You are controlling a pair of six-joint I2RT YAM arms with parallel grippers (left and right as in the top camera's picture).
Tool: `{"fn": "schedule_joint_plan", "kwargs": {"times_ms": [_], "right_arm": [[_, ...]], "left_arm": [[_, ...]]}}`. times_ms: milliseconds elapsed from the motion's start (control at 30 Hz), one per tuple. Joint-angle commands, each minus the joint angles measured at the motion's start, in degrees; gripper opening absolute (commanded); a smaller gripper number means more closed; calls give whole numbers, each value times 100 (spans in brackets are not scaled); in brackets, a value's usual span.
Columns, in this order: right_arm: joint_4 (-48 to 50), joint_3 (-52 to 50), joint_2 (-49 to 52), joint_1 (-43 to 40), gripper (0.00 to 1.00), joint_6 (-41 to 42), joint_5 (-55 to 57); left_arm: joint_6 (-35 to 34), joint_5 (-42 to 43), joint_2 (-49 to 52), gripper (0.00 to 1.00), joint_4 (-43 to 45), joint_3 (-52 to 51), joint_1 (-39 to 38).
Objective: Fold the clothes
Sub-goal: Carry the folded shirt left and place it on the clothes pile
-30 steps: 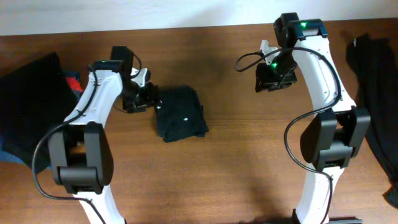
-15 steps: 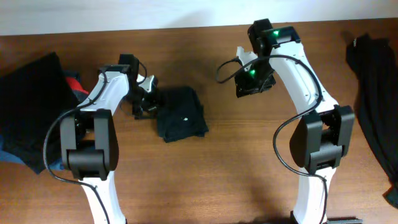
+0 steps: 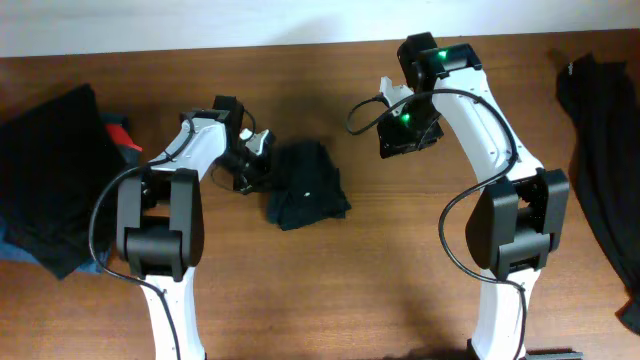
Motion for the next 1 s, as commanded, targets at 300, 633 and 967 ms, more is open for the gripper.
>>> {"fn": "schedule_joint_plan", "kwargs": {"times_ms": [300,633,967], "right_arm": [[-149,-31,-74,-168,48,-59,181],[-212,-31,-74,-168,48,-59,184],[-221,-31,-74,-168,48,-59,181]], "left_arm": [[208,-2721,-1749,1,-789,603,481],[520,-4350,-2835,1,-1115,697,505],[767,-4861,-2892,1,-2031,1523,1556]]}}
